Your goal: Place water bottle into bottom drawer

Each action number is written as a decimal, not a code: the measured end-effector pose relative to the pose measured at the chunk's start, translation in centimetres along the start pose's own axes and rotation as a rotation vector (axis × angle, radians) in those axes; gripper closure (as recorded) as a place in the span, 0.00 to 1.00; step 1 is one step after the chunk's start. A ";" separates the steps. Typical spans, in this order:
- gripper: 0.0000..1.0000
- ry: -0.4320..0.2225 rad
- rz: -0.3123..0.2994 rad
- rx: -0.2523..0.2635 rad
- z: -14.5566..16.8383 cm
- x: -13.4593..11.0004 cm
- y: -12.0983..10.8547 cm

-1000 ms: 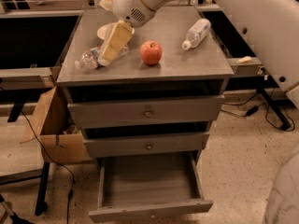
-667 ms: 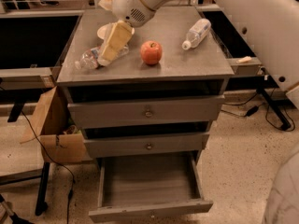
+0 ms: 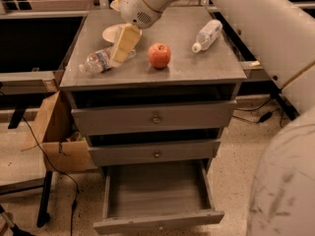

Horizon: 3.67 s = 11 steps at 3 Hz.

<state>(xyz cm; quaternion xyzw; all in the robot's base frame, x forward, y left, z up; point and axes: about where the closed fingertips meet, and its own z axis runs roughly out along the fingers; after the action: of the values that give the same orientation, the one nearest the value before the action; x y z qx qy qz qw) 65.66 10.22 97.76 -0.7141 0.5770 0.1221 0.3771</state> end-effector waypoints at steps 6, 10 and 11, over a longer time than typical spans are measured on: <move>0.00 0.044 -0.136 -0.150 7.7 2.7 -3.2; 0.00 0.008 -0.010 -0.182 11.0 5.5 -2.9; 0.00 0.003 -0.019 -0.211 11.9 4.8 -2.5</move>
Offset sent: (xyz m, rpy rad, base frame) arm 0.0711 0.0022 -0.0263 -0.1526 -0.0769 -0.0038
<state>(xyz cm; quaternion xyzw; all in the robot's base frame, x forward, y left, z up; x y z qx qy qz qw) 72.52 14.90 87.67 -0.7554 0.5548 0.1776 0.3000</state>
